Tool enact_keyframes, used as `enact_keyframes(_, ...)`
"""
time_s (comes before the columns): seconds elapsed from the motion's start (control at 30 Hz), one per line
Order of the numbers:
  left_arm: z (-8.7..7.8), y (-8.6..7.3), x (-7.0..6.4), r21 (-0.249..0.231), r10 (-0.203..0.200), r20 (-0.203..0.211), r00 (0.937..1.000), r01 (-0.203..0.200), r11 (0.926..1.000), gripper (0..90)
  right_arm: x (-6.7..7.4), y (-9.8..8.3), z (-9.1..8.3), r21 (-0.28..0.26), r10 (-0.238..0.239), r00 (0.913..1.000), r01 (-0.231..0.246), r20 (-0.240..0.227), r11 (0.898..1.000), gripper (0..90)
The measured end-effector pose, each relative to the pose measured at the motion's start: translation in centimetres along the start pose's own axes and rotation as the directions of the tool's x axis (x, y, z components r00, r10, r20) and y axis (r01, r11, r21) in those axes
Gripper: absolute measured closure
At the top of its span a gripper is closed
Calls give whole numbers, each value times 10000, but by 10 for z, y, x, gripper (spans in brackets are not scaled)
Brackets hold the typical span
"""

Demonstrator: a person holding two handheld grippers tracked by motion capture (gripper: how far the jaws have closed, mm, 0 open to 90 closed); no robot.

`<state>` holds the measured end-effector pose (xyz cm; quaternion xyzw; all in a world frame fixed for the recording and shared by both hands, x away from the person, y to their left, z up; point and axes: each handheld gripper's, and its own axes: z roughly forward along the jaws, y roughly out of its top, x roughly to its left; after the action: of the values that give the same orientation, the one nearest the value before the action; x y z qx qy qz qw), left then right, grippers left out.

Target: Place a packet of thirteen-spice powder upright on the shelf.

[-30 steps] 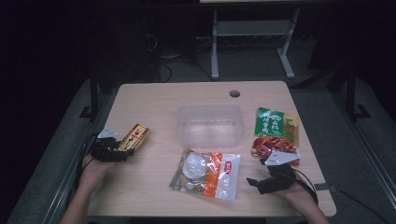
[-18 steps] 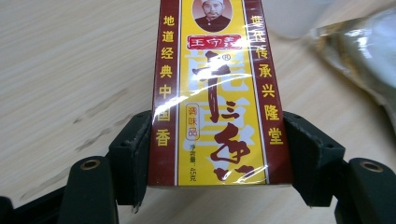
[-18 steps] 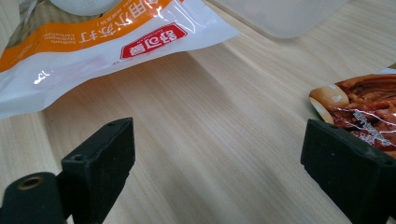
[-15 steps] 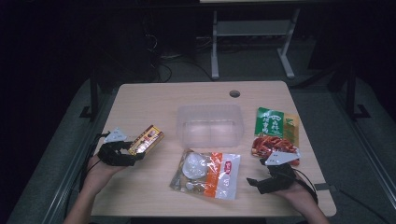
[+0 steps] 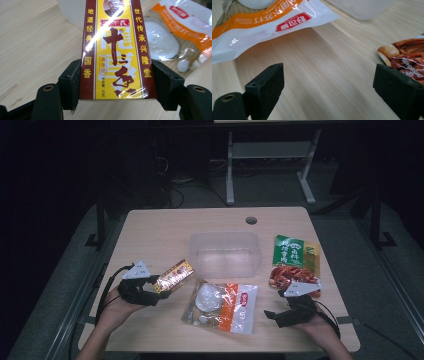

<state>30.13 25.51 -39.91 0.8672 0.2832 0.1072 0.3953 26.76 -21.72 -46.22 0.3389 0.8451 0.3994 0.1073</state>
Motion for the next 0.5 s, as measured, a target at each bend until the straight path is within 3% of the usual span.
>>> enact_keyframes(0.2,9,4,-9,69,389,736,9965,-395,9992,318,-3,2,-7,-250,-8,9999,5,-118,9997,96)
enact_keyframes(0.37,14,8,-16,-39,606,1150,9915,-605,9982,318,-2,9,-14,-424,-419,9982,400,-428,9983,94)
enact_keyframes(0.4,17,10,-18,-101,715,1455,9868,-708,9974,318,-1,13,-16,-472,-548,9965,519,-627,9975,93)
enact_keyframes(0.43,17,10,-18,-101,715,1455,9868,-708,9974,318,-1,13,-16,-472,-548,9965,519,-627,9975,93)
enact_keyframes(0.47,18,11,-19,-115,736,1638,9837,-727,9973,318,-1,18,-16,-523,-600,9935,552,-966,9971,94)
enact_keyframes(0.5,20,12,-21,-109,800,1781,9807,-794,9968,318,-1,18,-16,-523,-600,9935,552,-966,9971,94)
